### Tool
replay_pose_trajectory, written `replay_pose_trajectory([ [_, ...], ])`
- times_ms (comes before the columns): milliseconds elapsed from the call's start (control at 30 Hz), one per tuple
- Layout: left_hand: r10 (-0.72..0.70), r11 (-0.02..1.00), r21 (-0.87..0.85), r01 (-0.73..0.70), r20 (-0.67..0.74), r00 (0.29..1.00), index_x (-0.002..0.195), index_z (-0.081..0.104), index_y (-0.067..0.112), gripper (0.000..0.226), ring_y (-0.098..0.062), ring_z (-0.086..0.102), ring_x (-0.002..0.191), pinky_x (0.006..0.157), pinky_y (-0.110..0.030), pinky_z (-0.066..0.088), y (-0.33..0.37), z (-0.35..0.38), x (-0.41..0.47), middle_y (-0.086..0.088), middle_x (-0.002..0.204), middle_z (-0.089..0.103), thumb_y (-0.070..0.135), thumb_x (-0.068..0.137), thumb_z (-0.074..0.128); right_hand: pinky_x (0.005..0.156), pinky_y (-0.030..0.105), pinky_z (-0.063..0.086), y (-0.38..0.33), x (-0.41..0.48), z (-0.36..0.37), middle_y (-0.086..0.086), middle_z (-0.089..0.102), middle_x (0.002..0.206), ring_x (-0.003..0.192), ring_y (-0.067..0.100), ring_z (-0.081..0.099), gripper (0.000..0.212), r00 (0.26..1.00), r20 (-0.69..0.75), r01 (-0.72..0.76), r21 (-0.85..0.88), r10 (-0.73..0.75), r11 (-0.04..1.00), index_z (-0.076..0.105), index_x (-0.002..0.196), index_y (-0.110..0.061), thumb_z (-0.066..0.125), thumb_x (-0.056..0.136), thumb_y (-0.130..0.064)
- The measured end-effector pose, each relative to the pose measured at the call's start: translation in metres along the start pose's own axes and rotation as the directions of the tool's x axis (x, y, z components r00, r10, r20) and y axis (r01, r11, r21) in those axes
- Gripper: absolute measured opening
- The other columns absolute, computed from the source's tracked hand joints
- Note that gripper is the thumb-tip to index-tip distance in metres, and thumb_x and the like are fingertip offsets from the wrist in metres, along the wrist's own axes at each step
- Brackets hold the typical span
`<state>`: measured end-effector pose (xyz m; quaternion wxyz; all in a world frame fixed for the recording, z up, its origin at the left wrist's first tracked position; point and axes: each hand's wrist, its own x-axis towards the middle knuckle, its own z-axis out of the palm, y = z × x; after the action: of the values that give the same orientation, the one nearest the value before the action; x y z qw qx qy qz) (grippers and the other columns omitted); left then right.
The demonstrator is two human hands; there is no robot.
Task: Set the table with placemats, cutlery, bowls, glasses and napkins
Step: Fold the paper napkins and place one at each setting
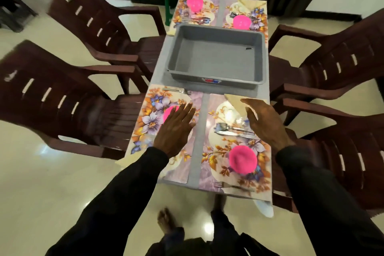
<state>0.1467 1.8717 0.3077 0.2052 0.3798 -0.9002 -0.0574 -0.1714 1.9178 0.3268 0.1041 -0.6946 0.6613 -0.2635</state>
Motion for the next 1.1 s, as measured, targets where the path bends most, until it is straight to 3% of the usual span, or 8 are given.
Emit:
replay_pose_trajectory([
  [67,0.024,1.0,0.01,-0.023,-0.04,0.999,0.137,0.06,-0.004,0.046,-0.042,0.048,0.14,0.11,-0.064,0.043,-0.013,-0.026,-0.017,-0.024,0.151,0.05,0.005,0.094,0.071,0.101,0.04,0.049,-0.032,-0.008,0.016,0.009,0.066,0.131,0.12,0.029,0.061,0.036,1.0,0.0,0.011,0.013,-0.011,1.0,0.061,0.136,-0.014,0.055,0.101,-0.012],
  [233,-0.005,1.0,0.009,0.006,-0.098,0.995,0.146,0.052,-0.001,0.043,-0.035,0.04,0.148,0.121,-0.056,0.031,-0.069,-0.072,-0.071,-0.021,0.154,0.047,0.015,0.106,0.053,0.1,0.041,0.048,-0.103,-0.033,0.068,0.007,0.065,0.134,0.121,0.028,0.059,0.036,0.997,0.066,-0.048,0.045,0.045,0.998,0.06,0.137,-0.017,0.055,0.101,-0.015],
  [333,-0.047,0.998,0.046,0.05,-0.068,0.997,0.15,0.047,0.002,0.045,-0.032,0.033,0.152,0.122,-0.055,0.028,-0.11,-0.08,-0.111,-0.018,0.159,0.042,0.023,0.111,0.041,0.101,0.037,0.044,-0.13,-0.049,0.106,0.008,0.062,0.137,0.124,0.028,0.057,0.037,0.977,0.184,-0.117,0.04,0.108,0.992,0.058,0.139,-0.018,0.052,0.102,-0.019],
  [600,-0.203,0.979,0.04,0.201,0.056,0.978,0.141,0.056,-0.005,0.046,-0.038,0.047,0.142,0.114,-0.059,0.04,-0.146,-0.042,-0.22,-0.023,0.151,0.051,0.025,0.111,0.036,0.094,0.046,0.052,-0.168,-0.078,0.188,0.014,0.065,0.131,0.122,0.034,0.059,0.038,0.923,0.339,-0.192,-0.001,0.181,0.981,0.062,0.135,-0.012,0.053,0.099,-0.007],
  [767,-0.114,0.993,0.069,0.1,0.258,0.959,0.137,0.06,-0.001,0.04,-0.04,0.047,0.142,0.107,-0.06,0.047,-0.149,-0.008,-0.249,-0.021,0.152,0.05,0.013,0.1,0.058,0.105,0.039,0.047,-0.179,-0.084,0.231,0.007,0.057,0.142,0.13,0.025,0.053,0.048,0.911,0.328,-0.311,0.153,0.249,0.938,0.049,0.146,-0.019,0.06,0.099,-0.017],
  [867,-0.137,0.991,0.041,0.131,0.328,0.935,0.138,0.058,0.003,0.059,-0.039,0.046,0.143,0.111,-0.057,0.045,-0.142,0.001,-0.254,-0.018,0.157,0.043,0.01,0.085,0.082,0.113,0.033,0.039,-0.191,-0.074,0.251,-0.002,0.047,0.152,0.138,0.014,0.044,0.068,0.876,0.377,-0.427,0.313,0.302,0.848,0.037,0.152,-0.027,0.07,0.093,-0.02],
  [1000,-0.085,0.994,-0.03,0.103,0.362,0.928,0.133,0.048,0.009,0.071,-0.042,0.05,0.139,0.103,-0.06,0.051,-0.145,0.01,-0.255,-0.02,0.152,0.049,0.009,0.075,0.089,0.114,0.034,0.04,-0.199,-0.062,0.268,0.002,0.042,0.153,0.139,0.017,0.042,0.077,0.866,0.343,-0.47,0.309,0.364,0.827,0.034,0.153,-0.025,0.063,0.087,0.001],
  [1100,-0.083,0.992,-0.061,0.114,0.378,0.922,0.148,0.034,0.009,0.081,-0.038,0.041,0.146,0.109,-0.056,0.047,-0.157,0.018,-0.258,-0.019,0.159,0.039,0.011,0.084,0.084,0.114,0.039,0.04,-0.196,-0.061,0.267,0.001,0.046,0.151,0.139,0.018,0.043,0.073,0.829,0.273,-0.552,0.26,0.489,0.792,0.042,0.149,-0.023,0.053,0.084,0.01],
])
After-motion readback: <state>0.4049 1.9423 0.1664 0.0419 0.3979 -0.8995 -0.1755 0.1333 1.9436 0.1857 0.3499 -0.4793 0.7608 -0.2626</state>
